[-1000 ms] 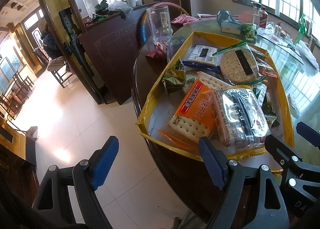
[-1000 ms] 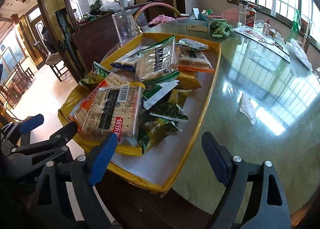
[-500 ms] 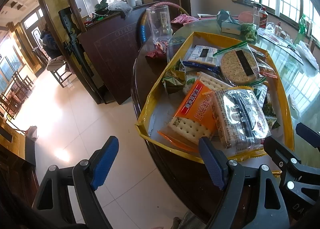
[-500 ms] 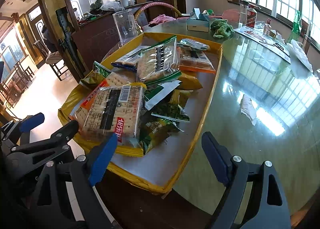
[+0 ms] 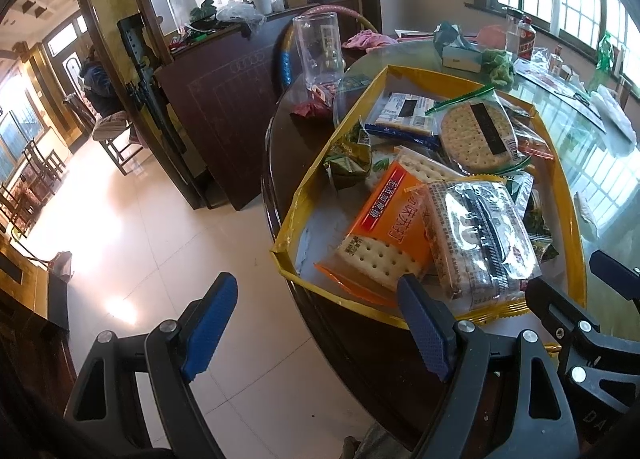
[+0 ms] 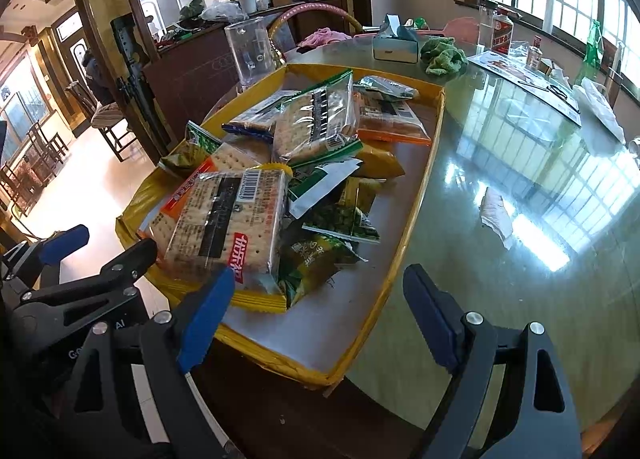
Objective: Organize snacks
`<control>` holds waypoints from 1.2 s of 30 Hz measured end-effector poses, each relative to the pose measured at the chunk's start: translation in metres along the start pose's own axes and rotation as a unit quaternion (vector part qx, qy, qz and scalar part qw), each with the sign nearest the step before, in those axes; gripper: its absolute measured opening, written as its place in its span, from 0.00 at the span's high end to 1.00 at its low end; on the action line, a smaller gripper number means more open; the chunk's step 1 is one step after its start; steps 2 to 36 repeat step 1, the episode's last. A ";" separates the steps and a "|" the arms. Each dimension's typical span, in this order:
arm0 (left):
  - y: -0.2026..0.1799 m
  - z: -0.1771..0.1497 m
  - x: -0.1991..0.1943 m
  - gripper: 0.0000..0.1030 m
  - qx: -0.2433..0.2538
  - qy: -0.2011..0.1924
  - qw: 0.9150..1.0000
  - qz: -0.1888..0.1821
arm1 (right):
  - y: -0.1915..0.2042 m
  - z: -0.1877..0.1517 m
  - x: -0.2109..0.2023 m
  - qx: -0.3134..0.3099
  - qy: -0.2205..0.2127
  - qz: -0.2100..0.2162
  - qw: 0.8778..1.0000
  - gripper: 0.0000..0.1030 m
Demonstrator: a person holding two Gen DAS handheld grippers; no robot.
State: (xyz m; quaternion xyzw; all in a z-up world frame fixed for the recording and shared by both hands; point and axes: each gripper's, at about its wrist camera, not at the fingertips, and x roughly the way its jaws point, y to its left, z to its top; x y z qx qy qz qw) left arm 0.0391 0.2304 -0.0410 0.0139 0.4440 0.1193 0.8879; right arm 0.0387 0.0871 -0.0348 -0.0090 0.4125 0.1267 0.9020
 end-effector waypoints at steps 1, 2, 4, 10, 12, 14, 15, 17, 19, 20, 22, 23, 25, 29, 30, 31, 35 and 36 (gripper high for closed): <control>0.000 0.000 -0.001 0.20 0.000 -0.001 1.000 -0.004 | 0.000 0.000 0.000 0.000 0.000 0.000 1.000 0.16; 0.000 0.000 -0.001 0.20 0.000 -0.001 1.000 -0.004 | 0.000 0.000 0.000 0.000 0.000 0.000 1.000 0.16; 0.000 0.000 -0.001 0.20 0.000 -0.001 1.000 -0.004 | 0.000 0.000 0.000 0.000 0.000 0.000 1.000 0.16; 0.000 0.000 -0.001 0.20 0.000 -0.001 1.000 -0.004 | 0.000 0.000 0.000 0.000 0.000 0.000 1.000 0.16; 0.000 0.000 -0.001 0.20 0.000 -0.001 1.000 -0.004 | 0.000 0.000 0.000 0.000 0.000 0.000 1.000 0.16; 0.000 0.000 -0.001 0.20 0.000 -0.001 1.000 -0.004 | 0.000 0.000 0.000 0.000 0.000 0.000 1.000 0.16; 0.000 0.000 -0.001 0.20 0.000 -0.001 1.000 -0.004 | 0.000 0.000 0.000 0.000 0.000 0.000 1.000 0.16; 0.000 0.000 -0.001 0.20 0.000 -0.001 1.000 -0.004 | 0.000 0.000 0.000 0.000 0.000 0.000 1.000 0.16; 0.000 0.000 -0.001 0.20 0.000 -0.001 1.000 -0.004 | 0.000 0.000 0.000 0.000 0.000 0.000 1.000 0.16; 0.000 0.000 -0.001 0.20 0.000 -0.001 1.000 -0.004 | 0.000 0.000 0.000 0.000 0.000 0.000 1.000 0.16; 0.000 0.000 -0.001 0.20 0.000 -0.001 1.000 -0.004 | 0.000 0.000 0.000 0.000 0.000 0.000 1.000 0.16; 0.000 0.000 -0.001 0.20 0.000 -0.001 1.000 -0.004 | 0.000 0.000 0.000 0.000 0.000 0.000 1.000 0.16; 0.000 0.000 -0.001 0.20 0.000 -0.001 1.000 -0.004 | 0.000 0.000 0.000 0.000 0.000 0.000 1.000 0.16; 0.000 0.000 -0.001 0.20 0.000 -0.001 1.000 -0.004 | 0.000 0.000 0.000 0.000 0.000 0.000 1.000 0.16; 0.000 0.000 -0.001 0.20 0.000 -0.001 1.000 -0.004 | 0.000 0.000 0.000 0.000 0.000 0.000 1.000 0.16; 0.000 0.000 -0.001 0.20 0.000 -0.001 1.000 -0.004 | 0.000 0.000 0.000 0.000 0.000 0.000 1.000 0.16; 0.000 0.000 -0.001 0.20 0.000 -0.001 1.000 -0.004 | 0.000 0.000 0.000 0.000 0.000 0.000 1.000 0.16; 0.000 0.000 -0.001 0.20 0.000 -0.001 1.000 -0.004 | 0.000 0.000 0.000 0.000 0.000 0.000 1.000 0.16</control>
